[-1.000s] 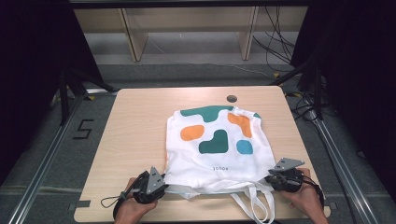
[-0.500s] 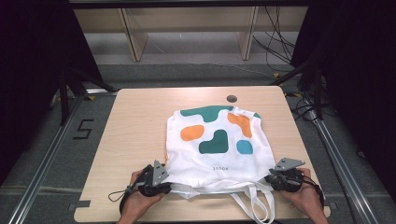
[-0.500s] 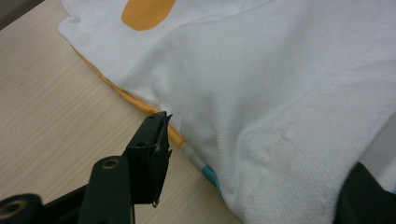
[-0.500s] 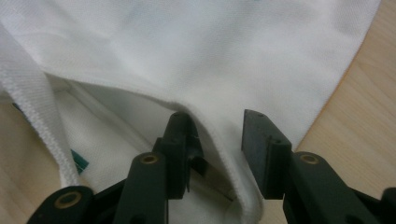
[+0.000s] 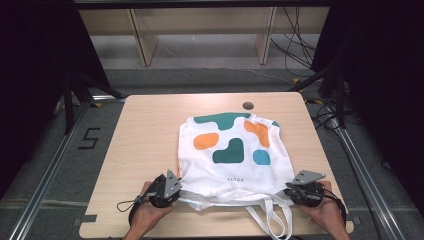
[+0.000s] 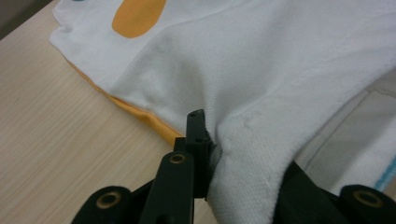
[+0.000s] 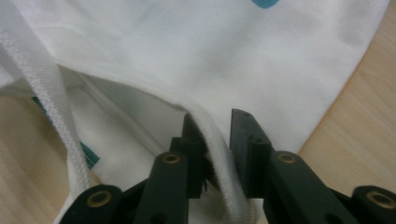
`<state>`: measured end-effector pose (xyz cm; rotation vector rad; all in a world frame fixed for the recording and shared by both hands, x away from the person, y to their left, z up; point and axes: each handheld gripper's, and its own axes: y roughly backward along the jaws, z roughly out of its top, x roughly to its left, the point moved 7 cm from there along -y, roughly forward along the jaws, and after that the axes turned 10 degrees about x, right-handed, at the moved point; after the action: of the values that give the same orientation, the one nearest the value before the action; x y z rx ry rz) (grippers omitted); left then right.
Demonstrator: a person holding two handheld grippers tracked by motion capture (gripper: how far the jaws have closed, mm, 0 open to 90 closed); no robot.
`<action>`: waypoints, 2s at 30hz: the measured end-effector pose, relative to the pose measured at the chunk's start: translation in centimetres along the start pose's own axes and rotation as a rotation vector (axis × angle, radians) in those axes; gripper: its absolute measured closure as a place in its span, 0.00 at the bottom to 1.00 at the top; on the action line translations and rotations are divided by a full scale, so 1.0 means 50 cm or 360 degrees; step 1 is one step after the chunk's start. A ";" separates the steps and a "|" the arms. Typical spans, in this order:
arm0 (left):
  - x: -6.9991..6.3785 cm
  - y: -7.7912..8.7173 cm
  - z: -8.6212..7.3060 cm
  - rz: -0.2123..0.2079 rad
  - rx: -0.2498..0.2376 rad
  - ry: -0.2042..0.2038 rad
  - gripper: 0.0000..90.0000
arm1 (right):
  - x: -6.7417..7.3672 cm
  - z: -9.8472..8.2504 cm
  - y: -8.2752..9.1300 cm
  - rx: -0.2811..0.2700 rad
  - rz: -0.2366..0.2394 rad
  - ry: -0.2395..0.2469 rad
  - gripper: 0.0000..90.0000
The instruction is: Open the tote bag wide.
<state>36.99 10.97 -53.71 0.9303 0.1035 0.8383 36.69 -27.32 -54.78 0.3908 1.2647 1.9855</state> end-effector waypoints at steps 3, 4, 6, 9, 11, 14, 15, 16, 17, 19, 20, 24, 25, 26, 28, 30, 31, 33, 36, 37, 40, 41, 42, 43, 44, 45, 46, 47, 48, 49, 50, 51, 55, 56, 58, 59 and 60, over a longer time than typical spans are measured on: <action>0.004 0.014 0.005 -0.0016 -0.0017 0.0013 0.91 | 0.000 0.003 0.012 -0.0026 -0.0008 0.0008 0.91; 0.005 0.017 0.006 -0.0032 -0.0025 0.0003 0.91 | -0.002 0.006 0.017 -0.0035 -0.0016 0.0017 0.92; 0.009 0.025 0.015 -0.0021 -0.0074 0.0039 0.91 | -0.002 0.012 0.027 -0.0071 -0.0022 0.0009 0.94; 0.010 0.034 0.022 0.0002 -0.0118 0.0045 0.91 | -0.009 0.025 0.049 -0.0172 -0.0057 0.0028 0.96; 0.011 0.042 0.028 0.0001 -0.0136 0.0053 0.92 | -0.012 0.034 0.064 -0.0220 -0.0065 0.0026 0.97; 0.013 0.055 0.041 -0.0001 -0.0187 0.0055 0.92 | -0.013 0.045 0.087 -0.0271 -0.0047 -0.0029 0.98; 0.013 0.055 0.041 -0.0001 -0.0187 0.0055 0.92 | -0.013 0.045 0.087 -0.0271 -0.0047 -0.0029 0.98; 0.015 0.062 0.045 0.0007 -0.0198 0.0052 0.92 | -0.018 0.050 0.091 -0.0293 -0.0060 -0.0012 0.98; 0.019 0.072 0.053 0.0017 -0.0220 0.0048 0.93 | -0.020 0.059 0.106 -0.0331 -0.0039 -0.0041 0.98; 0.024 0.085 0.064 0.0031 -0.0253 0.0052 0.94 | -0.022 0.069 0.120 -0.0385 -0.0029 -0.0070 0.98; 0.029 0.092 0.070 0.0039 -0.0272 0.0041 0.94 | -0.027 0.076 0.129 -0.0416 -0.0025 -0.0056 0.98; 0.045 0.118 0.096 0.0041 -0.0352 0.0088 0.94 | -0.034 0.101 0.168 -0.0504 0.0003 -0.0097 0.98; 0.045 0.118 0.096 0.0041 -0.0352 0.0088 0.94 | -0.036 0.106 0.177 -0.0525 -0.0002 -0.0105 0.98; 0.054 0.139 0.116 0.0073 -0.0406 0.0069 0.94 | -0.045 0.117 0.192 -0.0571 -0.0038 -0.0081 0.98; 0.063 0.160 0.135 0.0101 -0.0456 0.0061 0.95 | -0.050 0.137 0.217 -0.0646 -0.0056 -0.0113 0.98; 0.068 0.171 0.149 0.0107 -0.0500 0.0047 0.95 | -0.052 0.144 0.226 -0.0662 -0.0052 -0.0117 0.98; 0.071 0.181 0.158 0.0109 -0.0528 0.0061 0.95 | -0.056 0.154 0.240 -0.0692 -0.0055 -0.0138 0.98; 0.082 0.207 0.180 0.0151 -0.0587 0.0039 0.95 | -0.072 0.181 0.272 -0.0792 -0.0112 -0.0089 0.99; 0.094 0.228 0.196 0.0203 -0.0638 0.0018 0.95 | -0.074 0.194 0.295 -0.0831 -0.0123 -0.0081 0.99; 0.099 0.238 0.203 0.0211 -0.0668 0.0028 0.95 | -0.073 0.196 0.301 -0.0831 -0.0115 -0.0085 0.99; 0.106 0.259 0.217 0.0245 -0.0721 0.0026 0.95 | -0.075 0.207 0.319 -0.0882 -0.0139 -0.0070 0.99; 0.107 0.268 0.223 0.0255 -0.0742 0.0020 0.96 | -0.076 0.212 0.331 -0.0893 -0.0149 -0.0070 0.99; 0.108 0.282 0.232 0.0262 -0.0773 0.0019 0.96 | -0.073 0.219 0.346 -0.0921 -0.0133 -0.0080 0.99; 0.108 0.282 0.232 0.0262 -0.0773 0.0019 0.96 | -0.073 0.219 0.346 -0.0921 -0.0133 -0.0080 0.99; 0.108 0.297 0.240 0.0276 -0.0806 0.0009 0.96 | -0.070 0.224 0.366 -0.0948 -0.0138 -0.0094 0.99; 0.108 0.320 0.250 0.0293 -0.0846 -0.0013 0.96 | -0.072 0.229 0.373 -0.0978 -0.0159 -0.0056 0.99; 0.108 0.320 0.250 0.0293 -0.0846 -0.0013 0.96 | -0.075 0.232 0.384 -0.1001 -0.0189 -0.0038 0.99; 0.108 0.335 0.256 0.0310 -0.0871 -0.0024 0.96 | -0.075 0.232 0.384 -0.1001 -0.0189 -0.0038 0.99; 0.106 0.354 0.264 0.0319 -0.0905 -0.0043 0.96 | -0.071 0.236 0.406 -0.1015 -0.0165 -0.0043 0.99; 0.105 0.363 0.267 0.0319 -0.0924 -0.0046 0.96 | -0.074 0.240 0.414 -0.1045 -0.0197 -0.0022 0.99; 0.105 0.371 0.271 0.0306 -0.0939 -0.0052 0.96 | -0.070 0.242 0.421 -0.1046 -0.0168 -0.0026 0.99; 0.105 0.371 0.271 0.0306 -0.0939 -0.0052 0.96 | -0.069 0.244 0.431 -0.1050 -0.0178 -0.0024 0.99; 0.111 0.386 0.277 0.0248 -0.0975 0.0007 0.96 | -0.069 0.253 0.450 -0.1067 -0.0153 -0.0033 0.99; 0.118 0.380 0.277 0.0225 -0.0968 0.0039 0.96 | -0.071 0.258 0.454 -0.1084 -0.0163 -0.0015 0.99; 0.128 0.363 0.275 0.0239 -0.0959 0.0058 0.96 | -0.082 0.269 0.457 -0.1098 -0.0205 0.0008 0.99; 0.138 0.351 0.275 0.0240 -0.0949 0.0089 0.96 | -0.083 0.273 0.448 -0.1061 -0.0148 -0.0060 0.99; 0.146 0.343 0.274 0.0236 -0.0941 0.0105 0.96 | -0.087 0.278 0.444 -0.1069 -0.0153 -0.0051 0.99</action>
<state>37.59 12.14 -30.60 0.3565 -0.1537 0.9652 38.65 -26.82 -28.29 0.0271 0.5241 2.1631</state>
